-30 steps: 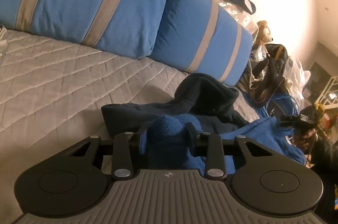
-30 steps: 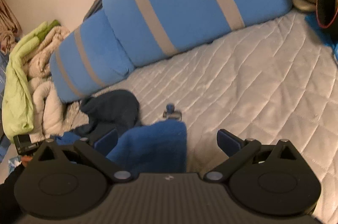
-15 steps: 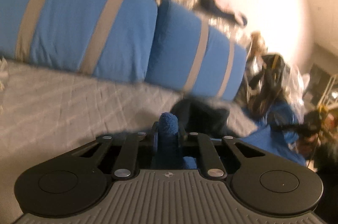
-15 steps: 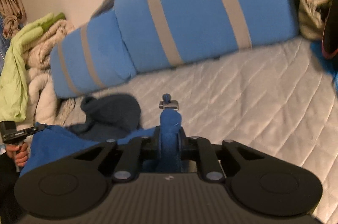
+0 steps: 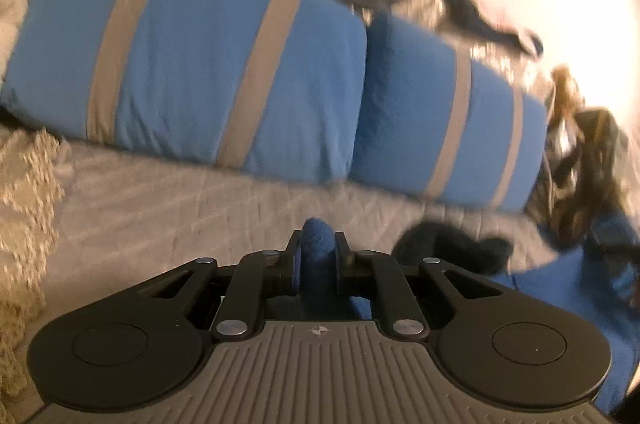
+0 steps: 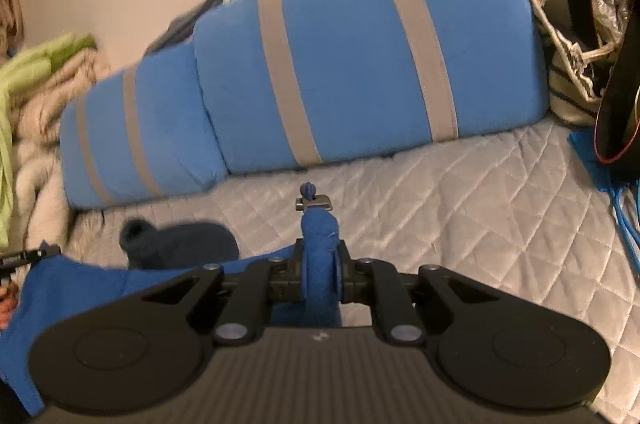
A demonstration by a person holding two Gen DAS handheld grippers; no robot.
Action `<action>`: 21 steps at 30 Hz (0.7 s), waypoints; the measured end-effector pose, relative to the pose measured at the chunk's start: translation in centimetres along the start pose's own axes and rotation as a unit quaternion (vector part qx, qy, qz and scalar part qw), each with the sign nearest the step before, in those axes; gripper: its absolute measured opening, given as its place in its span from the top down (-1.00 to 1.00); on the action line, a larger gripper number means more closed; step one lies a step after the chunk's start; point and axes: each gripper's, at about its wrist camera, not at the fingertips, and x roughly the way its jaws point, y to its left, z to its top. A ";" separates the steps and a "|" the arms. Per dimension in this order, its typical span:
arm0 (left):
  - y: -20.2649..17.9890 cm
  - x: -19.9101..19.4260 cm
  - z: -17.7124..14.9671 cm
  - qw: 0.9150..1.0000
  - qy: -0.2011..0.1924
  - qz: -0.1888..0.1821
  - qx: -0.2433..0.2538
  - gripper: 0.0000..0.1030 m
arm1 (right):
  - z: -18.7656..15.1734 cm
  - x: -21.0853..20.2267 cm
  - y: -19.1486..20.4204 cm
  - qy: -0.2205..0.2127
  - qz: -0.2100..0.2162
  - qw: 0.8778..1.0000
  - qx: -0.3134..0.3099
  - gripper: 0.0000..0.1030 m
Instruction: Fold clothes
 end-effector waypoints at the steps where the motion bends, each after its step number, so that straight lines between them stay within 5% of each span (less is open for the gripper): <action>1: 0.0 -0.2 0.6 1.000 -0.014 0.002 -0.010 0.73 | 0.4 -0.3 0.3 -0.012 -0.002 1.000 -0.003 0.76; 6: -1.3 2.2 2.4 0.998 -0.018 0.060 0.018 0.73 | 2.6 0.7 1.2 -0.044 -0.028 0.999 -0.012 0.77; 11: -1.9 7.9 0.3 0.983 0.073 0.138 0.096 0.73 | 2.1 6.3 1.6 0.019 -0.098 0.994 -0.039 0.77; 18: -1.7 10.1 -3.1 0.963 0.125 0.170 0.165 0.73 | 1.0 7.1 1.8 0.041 -0.112 0.991 -0.065 0.76; 21: -2.0 8.7 -2.6 0.966 0.102 0.164 0.170 0.73 | 0.5 7.2 1.9 0.048 -0.116 0.989 -0.076 0.76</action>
